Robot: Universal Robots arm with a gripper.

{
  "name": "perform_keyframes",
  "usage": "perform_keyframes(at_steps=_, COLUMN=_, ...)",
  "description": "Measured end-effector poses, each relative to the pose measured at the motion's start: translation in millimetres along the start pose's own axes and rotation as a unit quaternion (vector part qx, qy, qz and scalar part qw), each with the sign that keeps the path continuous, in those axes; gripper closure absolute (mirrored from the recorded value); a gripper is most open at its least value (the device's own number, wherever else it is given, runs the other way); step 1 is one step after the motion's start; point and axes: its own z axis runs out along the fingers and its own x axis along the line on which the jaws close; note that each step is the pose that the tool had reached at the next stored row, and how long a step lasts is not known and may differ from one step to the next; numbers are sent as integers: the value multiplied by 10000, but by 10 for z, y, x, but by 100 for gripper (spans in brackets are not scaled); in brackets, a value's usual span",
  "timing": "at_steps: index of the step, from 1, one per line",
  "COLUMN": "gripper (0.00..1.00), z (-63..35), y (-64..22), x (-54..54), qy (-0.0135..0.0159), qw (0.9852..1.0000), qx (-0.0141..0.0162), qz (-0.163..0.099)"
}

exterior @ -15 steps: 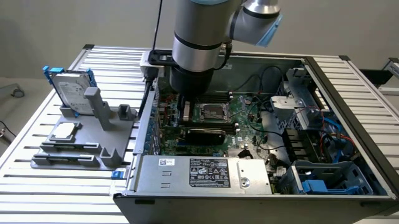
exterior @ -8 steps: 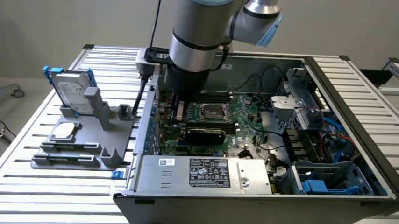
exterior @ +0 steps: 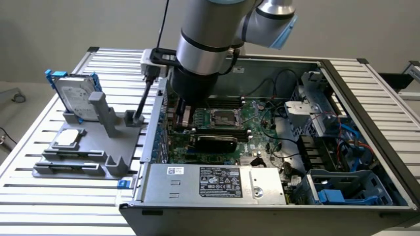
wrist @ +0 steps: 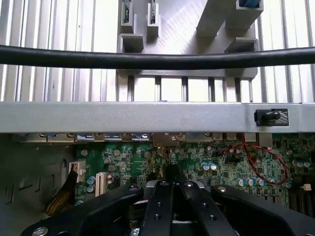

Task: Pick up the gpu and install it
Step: 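Press down on the gpu until it lock into place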

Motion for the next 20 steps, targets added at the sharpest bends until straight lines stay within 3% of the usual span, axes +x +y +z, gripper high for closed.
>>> perform_keyframes(at_steps=4, gripper=89, z=-12, y=6, x=-1, qy=94, qw=9999, qx=-46, qz=20)
perform_keyframes(at_steps=6, gripper=89, z=-25, y=10, x=-2, qy=120, qw=9999, qx=-75, qz=26)
perform_keyframes(at_steps=9, gripper=89, z=-38, y=12, x=-4, qy=135, qw=9998, qx=-160, qz=32)
perform_keyframes(at_steps=11, gripper=89, z=-43, y=14, x=-4, qy=163, qw=9996, qx=-215, qz=39)
perform_keyframes(at_steps=13, gripper=89, z=-45, y=15, x=-4, qy=212, qw=9994, qx=-266, qz=53)
perform_keyframes(at_steps=17, gripper=89, z=-47, y=14, x=-5, qy=343, qw=9987, qx=-360, qz=87)
perform_keyframes(at_steps=20, gripper=89, z=-97, y=26, x=-9, qy=392, qw=9984, qx=-391, qz=101)
